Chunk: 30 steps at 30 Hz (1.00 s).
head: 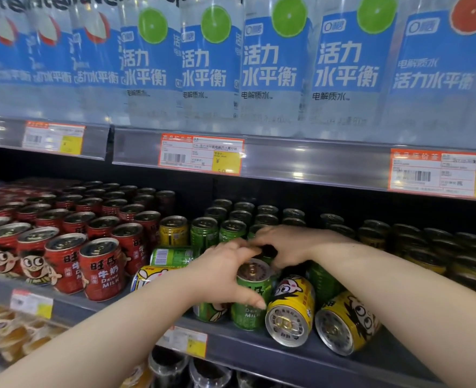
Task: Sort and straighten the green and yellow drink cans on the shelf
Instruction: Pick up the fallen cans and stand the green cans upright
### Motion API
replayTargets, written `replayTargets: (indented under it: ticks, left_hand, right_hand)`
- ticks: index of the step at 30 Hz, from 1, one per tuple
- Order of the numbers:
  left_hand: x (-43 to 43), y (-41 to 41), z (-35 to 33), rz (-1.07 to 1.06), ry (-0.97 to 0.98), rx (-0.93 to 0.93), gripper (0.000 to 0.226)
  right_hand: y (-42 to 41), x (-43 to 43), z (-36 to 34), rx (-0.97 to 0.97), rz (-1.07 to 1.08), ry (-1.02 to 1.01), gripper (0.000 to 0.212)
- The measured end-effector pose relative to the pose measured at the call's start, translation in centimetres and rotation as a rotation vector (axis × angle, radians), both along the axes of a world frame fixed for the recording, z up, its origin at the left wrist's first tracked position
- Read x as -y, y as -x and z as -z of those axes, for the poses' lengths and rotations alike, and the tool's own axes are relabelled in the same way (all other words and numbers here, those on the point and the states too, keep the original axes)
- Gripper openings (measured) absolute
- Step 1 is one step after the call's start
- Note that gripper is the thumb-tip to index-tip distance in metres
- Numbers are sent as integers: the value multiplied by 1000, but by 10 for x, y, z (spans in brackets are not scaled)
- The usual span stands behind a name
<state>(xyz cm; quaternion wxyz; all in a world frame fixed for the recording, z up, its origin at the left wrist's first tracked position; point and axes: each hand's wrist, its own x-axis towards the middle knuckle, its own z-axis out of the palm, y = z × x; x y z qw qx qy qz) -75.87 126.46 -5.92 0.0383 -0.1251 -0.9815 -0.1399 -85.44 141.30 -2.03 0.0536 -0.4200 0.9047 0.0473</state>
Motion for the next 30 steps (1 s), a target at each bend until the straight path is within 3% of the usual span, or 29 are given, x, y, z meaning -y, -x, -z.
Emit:
replayTargets:
  ticks: [4, 8, 11, 16, 19, 24, 30]
  left_hand:
    - [22, -3, -5, -46, -127, -149, 74]
    - [62, -8, -3, -182, -189, -170, 71]
    - [87, -11, 2, -278, -114, -142, 61]
    - [114, 0, 2, -434, 38, -99, 46]
    - [125, 4, 0, -458, 135, -78, 44]
    - [132, 10, -6, -395, 326, 6, 40]
    - [131, 23, -6, -393, 249, 36, 52]
  right_hand:
    - [10, -10, 1, -39, 41, -68, 83]
    - [9, -22, 0, 30, 134, 5, 97]
    - [9, -28, -2, 70, 204, 83, 87]
    - [4, -14, -12, 71, 227, -14, 72]
    - [-1, 6, -22, 166, 221, 99, 64]
    - [-5, 54, -11, 24, 98, 228, 43]
    - [-5, 116, 8, 88, 82, 241, 55]
